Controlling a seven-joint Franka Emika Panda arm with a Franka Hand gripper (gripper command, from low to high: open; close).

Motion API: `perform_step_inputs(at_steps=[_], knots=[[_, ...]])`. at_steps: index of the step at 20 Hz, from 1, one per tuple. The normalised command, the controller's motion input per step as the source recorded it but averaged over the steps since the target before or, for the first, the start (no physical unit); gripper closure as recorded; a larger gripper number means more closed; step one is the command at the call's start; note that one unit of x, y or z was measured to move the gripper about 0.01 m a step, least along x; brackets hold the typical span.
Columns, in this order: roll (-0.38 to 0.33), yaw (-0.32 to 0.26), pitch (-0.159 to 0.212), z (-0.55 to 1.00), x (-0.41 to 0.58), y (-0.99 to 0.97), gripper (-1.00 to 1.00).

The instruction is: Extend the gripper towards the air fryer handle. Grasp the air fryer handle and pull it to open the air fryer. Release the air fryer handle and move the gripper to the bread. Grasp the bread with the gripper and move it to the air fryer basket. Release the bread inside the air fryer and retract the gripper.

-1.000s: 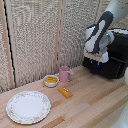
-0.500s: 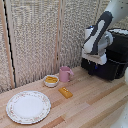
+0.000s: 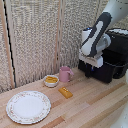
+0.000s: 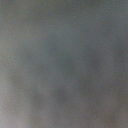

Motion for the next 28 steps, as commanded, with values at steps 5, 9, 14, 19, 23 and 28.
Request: perform_step_inputs(at_steps=[5, 9, 14, 19, 23, 28], knots=[[-0.005, -0.201, 0.000, -0.02, 0.222, 0.38, 1.00], [-0.006, -0.136, 0.000, 0.00, 0.026, 0.18, 1.00], [-0.003, -0.053, -0.008, 0.00, 0.000, 0.12, -1.00], [-0.003, -0.014, 0.012, -0.01, -0.008, 0.03, -1.00], [0.002, -0.062, 0.041, -0.03, 0.000, 0.03, -1.00], [0.110, -0.025, 0.090, 0.55, 0.000, 0.18, -1.00]])
